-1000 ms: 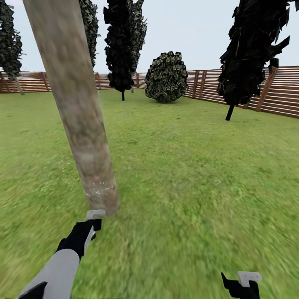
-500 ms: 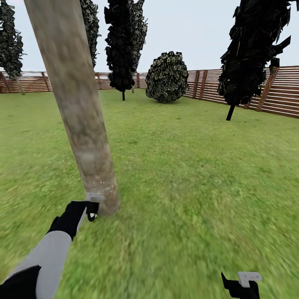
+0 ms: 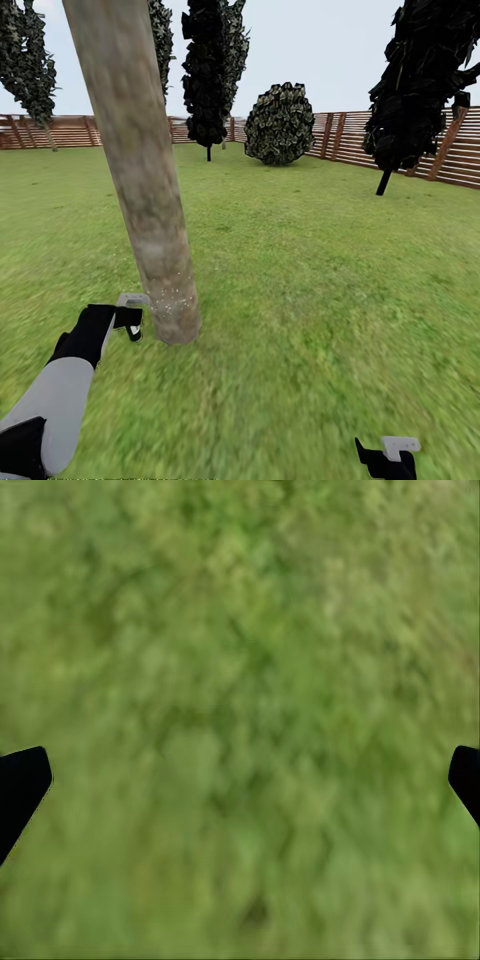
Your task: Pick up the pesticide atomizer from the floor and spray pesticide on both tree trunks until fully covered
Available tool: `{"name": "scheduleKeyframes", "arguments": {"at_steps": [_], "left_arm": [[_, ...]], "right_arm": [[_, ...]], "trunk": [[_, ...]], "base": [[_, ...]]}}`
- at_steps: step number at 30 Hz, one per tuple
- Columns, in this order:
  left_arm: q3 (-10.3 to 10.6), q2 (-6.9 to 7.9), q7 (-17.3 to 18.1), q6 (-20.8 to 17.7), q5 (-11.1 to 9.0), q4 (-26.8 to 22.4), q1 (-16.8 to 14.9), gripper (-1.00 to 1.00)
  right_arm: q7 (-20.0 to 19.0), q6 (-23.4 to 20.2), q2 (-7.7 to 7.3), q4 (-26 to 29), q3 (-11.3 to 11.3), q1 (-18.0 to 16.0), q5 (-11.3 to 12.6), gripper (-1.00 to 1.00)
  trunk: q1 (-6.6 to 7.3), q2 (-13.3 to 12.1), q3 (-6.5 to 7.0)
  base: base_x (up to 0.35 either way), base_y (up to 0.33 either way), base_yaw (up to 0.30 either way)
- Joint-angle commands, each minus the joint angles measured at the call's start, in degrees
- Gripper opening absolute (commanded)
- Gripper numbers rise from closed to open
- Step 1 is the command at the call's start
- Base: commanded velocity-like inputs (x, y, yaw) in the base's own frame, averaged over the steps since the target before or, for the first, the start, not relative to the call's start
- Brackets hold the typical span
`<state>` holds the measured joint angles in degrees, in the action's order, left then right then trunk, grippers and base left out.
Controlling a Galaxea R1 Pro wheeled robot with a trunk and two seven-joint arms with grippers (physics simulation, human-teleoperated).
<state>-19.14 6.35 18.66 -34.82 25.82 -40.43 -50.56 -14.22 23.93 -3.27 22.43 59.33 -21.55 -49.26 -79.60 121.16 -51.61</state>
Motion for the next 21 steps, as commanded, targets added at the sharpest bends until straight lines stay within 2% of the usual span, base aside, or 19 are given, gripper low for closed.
{"name": "scheduleKeyframes", "arguments": {"at_steps": [1,4,7,21], "left_arm": [[-0.2,0.05,0.6,-0.9,0.6,-1.0,0.0,-1.00],[-0.5,0.65,1.0,-2.5,0.6,-5.7,0.2,-1.00],[-0.2,0.20,1.0,-3.0,0.9,-7.3,0.4,-1.00],[-0.2,-0.28,0.5,-3.4,0.9,-7.1,0.5,-1.00]], "right_arm": [[-0.5,0.2,0.02,0.1,0.5,-0.1,-0.2,1.00],[-0.5,0.2,0.02,0.0,0.5,-0.1,-0.2,1.00],[-0.5,0.2,0.02,0.0,0.5,-0.1,-0.2,1.00],[-0.5,0.2,0.02,0.0,0.5,-0.1,-0.2,1.00]], "trunk": [[0.01,0.0,-0.06],[0.01,0.0,-0.06],[0.01,0.0,-0.06],[0.01,0.0,-0.06]], "base": [[0.000,0.000,0.089],[0.000,0.000,0.026],[0.000,-0.140,0.003],[0.000,-0.269,0.013]]}}
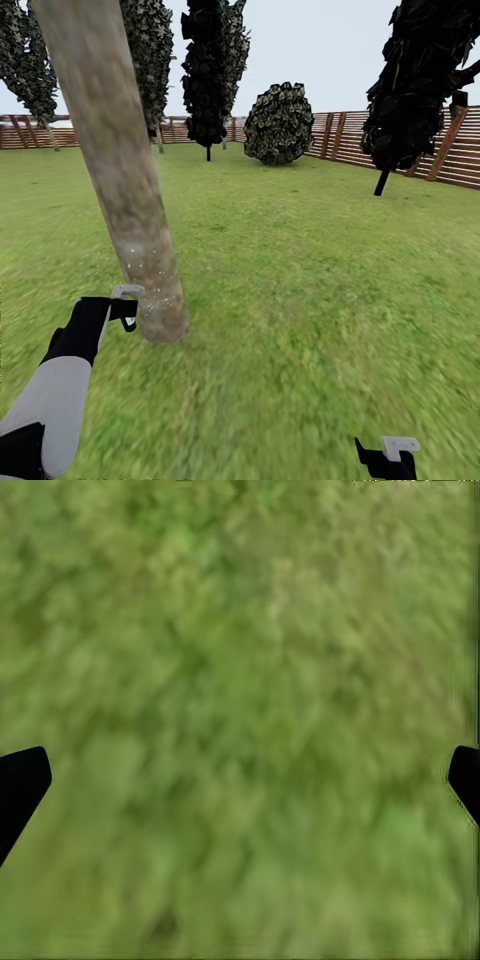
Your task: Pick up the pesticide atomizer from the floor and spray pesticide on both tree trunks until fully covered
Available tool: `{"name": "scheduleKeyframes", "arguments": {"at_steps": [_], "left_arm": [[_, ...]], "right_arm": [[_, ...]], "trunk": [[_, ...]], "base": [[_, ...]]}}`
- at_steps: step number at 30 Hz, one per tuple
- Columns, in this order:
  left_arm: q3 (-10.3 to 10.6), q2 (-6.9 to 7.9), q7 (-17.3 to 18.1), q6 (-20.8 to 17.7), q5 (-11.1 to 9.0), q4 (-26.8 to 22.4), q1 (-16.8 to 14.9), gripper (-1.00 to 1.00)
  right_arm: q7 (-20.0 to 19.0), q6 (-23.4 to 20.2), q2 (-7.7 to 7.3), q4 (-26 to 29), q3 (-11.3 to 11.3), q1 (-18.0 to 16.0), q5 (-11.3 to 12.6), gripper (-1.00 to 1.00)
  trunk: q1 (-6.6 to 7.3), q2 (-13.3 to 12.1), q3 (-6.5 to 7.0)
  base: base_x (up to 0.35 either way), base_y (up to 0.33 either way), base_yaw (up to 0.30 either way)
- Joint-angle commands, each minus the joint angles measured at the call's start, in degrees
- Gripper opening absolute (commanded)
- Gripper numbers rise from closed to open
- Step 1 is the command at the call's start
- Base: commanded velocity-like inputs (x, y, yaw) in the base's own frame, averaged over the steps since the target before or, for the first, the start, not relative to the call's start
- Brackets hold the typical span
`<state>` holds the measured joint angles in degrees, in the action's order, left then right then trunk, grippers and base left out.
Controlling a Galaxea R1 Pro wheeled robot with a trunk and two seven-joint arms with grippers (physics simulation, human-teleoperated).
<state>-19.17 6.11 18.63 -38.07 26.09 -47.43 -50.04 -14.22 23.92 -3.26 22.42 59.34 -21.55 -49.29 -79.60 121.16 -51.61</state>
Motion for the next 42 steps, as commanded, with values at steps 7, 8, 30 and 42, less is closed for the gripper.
{"name": "scheduleKeyframes", "arguments": {"at_steps": [7,8,30,42], "left_arm": [[-0.2,0.03,0.4,-0.4,0.9,0.1,-0.1,-1.00],[-0.2,0.06,0.4,-0.4,0.9,0.1,-0.1,-1.00],[0.0,0.23,-5.0,-0.2,1.3,4.7,0.1,-1.00],[-0.1,0.22,-7.2,-0.2,1.3,6.2,0.1,-1.00]], "right_arm": [[-0.5,0.2,0.01,0.0,0.4,-0.1,-0.2,1.00],[-0.5,0.2,0.01,0.0,0.4,-0.1,-0.2,1.00],[-0.5,0.2,0.01,0.0,0.4,-0.1,-0.2,1.00],[-0.5,0.2,0.01,0.0,0.4,-0.1,-0.4,1.00]], "trunk": [[0.01,0.0,-0.05],[0.01,0.0,-0.05],[0.01,0.0,-0.05],[0.01,0.0,-0.05]], "base": [[0.000,-0.274,0.266],[0.000,-0.274,0.237],[0.103,-0.273,0.121],[0.148,-0.271,0.001]]}}
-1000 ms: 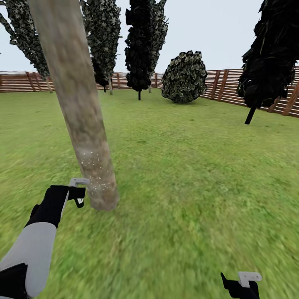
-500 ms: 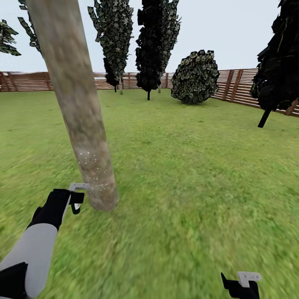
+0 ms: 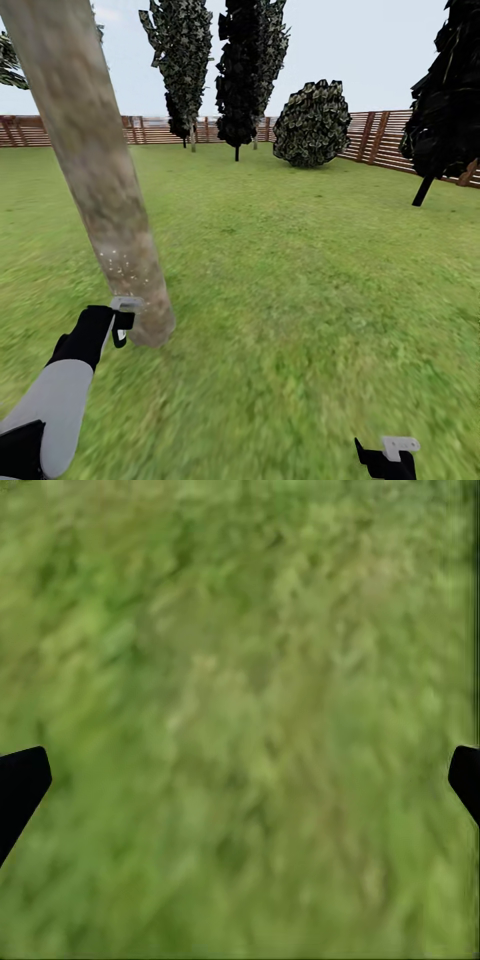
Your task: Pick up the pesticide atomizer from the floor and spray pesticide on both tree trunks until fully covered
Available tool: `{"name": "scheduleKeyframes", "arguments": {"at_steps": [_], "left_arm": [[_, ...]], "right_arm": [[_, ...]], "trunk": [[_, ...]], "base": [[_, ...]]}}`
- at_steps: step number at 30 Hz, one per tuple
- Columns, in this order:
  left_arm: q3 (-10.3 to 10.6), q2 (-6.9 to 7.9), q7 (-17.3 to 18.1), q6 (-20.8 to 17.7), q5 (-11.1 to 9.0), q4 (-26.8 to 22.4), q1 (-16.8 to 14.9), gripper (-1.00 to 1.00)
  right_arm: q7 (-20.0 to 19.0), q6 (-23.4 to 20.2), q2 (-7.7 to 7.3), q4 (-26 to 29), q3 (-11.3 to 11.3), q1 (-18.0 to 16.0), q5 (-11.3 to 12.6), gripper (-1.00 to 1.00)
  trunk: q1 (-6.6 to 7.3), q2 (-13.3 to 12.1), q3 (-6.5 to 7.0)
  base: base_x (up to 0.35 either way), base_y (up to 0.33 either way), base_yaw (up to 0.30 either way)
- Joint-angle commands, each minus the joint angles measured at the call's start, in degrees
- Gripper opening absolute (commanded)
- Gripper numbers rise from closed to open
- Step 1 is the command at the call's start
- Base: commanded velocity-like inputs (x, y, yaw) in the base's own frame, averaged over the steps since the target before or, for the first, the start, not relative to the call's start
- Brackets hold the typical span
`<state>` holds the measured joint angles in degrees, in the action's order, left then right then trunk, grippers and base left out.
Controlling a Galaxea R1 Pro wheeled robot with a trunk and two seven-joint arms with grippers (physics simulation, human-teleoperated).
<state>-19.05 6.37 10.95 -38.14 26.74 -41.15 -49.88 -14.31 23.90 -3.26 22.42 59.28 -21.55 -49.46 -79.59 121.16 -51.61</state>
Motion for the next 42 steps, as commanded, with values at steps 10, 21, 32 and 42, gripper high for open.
{"name": "scheduleKeyframes", "arguments": {"at_steps": [10,21,32,42], "left_arm": [[-0.3,-0.02,-0.7,-0.2,0.8,1.1,-0.1,-1.00],[-0.5,0.03,-2.8,-0.2,0.5,1.2,0.0,-1.00],[-0.8,0.02,-4.3,0.0,0.2,3.8,0.2,-1.00],[-6.0,0.33,-4.3,2.8,0.0,5.9,2.0,-1.00]], "right_arm": [[-0.5,0.3,0.04,0.0,0.5,-0.1,-0.1,1.00],[-0.5,0.3,0.01,0.0,0.5,-0.1,-0.1,1.00],[-0.5,0.3,0.03,0.0,0.5,-0.1,-0.1,1.00],[-0.5,0.2,0.10,0.1,0.4,-0.1,0.0,1.00]], "trunk": [[-0.01,0.0,-0.05],[-0.01,0.0,-0.05],[-0.01,0.0,-0.05],[-0.01,0.0,-0.05]], "base": [[0.130,-0.271,0.141],[0.006,-0.273,0.155],[0.096,-0.267,0.000],[0.167,-0.254,0.196]]}}
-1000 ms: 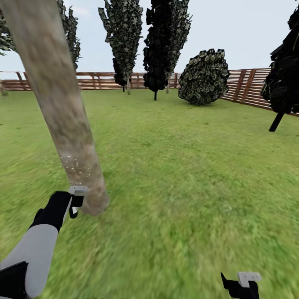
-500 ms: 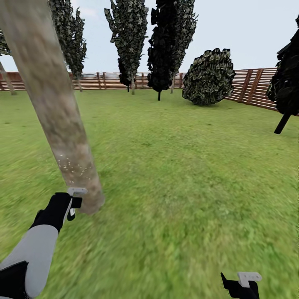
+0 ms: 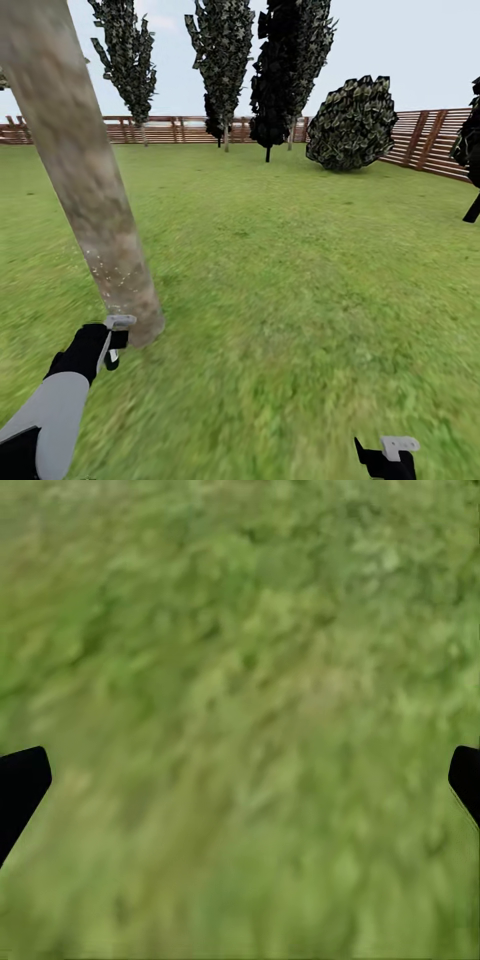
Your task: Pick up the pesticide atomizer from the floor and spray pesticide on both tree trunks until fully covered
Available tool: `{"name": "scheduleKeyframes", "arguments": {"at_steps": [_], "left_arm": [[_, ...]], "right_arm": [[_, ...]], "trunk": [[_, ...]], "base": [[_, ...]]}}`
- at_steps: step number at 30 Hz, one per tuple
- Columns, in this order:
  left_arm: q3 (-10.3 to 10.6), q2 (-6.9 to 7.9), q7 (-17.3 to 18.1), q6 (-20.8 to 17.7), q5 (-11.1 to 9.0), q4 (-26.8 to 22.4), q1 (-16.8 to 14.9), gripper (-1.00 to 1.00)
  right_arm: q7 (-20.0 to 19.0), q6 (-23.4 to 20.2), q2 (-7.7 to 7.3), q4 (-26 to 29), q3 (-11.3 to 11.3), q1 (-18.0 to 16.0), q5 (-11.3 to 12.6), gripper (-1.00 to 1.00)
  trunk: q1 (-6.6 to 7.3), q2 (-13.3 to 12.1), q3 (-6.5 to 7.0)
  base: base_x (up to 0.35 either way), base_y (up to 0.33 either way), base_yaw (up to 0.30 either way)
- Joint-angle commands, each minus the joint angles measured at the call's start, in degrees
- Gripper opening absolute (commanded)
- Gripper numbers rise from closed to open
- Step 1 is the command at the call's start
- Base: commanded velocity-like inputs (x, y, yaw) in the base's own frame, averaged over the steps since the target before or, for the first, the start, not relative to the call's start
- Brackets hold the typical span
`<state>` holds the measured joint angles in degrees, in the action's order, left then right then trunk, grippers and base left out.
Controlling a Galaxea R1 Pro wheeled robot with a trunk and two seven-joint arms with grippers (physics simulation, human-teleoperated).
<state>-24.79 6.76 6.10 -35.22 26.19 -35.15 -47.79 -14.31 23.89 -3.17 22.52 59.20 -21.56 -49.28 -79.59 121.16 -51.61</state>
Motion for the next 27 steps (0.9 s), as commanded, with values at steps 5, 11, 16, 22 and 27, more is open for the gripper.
{"name": "scheduleKeyframes", "arguments": {"at_steps": [5,11,16,22,27], "left_arm": [[-2.6,-0.05,0.3,5.4,0.9,5.8,0.0,-1.00],[-2.7,-0.08,-1.2,6.1,1.2,8.4,0.0,-1.00],[-2.7,-0.05,-1.3,6.0,1.2,8.5,0.1,-1.00],[-2.8,0.15,-1.4,6.1,1.2,8.5,0.7,-1.00],[-2.7,0.42,-1.4,6.1,1.2,7.6,1.9,-1.00]], "right_arm": [[-0.5,0.3,0.01,-0.1,0.5,-0.1,-0.2,1.00],[-0.5,0.3,0.01,0.1,0.6,-0.1,-0.3,1.00],[-0.5,0.2,-0.02,0.1,0.6,-0.1,-0.3,1.00],[-0.5,0.2,-0.02,0.1,0.6,-0.1,-0.2,1.00],[-0.4,0.2,0.01,0.2,0.6,-0.1,-0.2,1.00]], "trunk": [[-0.01,0.0,-0.05],[-0.01,0.0,-0.05],[-0.01,0.0,-0.05],[-0.01,0.0,-0.05],[-0.01,0.0,-0.05]], "base": [[0.190,-0.238,0.124],[0.199,-0.232,0.006],[0.200,-0.231,0.000],[0.200,-0.231,0.000],[0.200,-0.231,0.076]]}}
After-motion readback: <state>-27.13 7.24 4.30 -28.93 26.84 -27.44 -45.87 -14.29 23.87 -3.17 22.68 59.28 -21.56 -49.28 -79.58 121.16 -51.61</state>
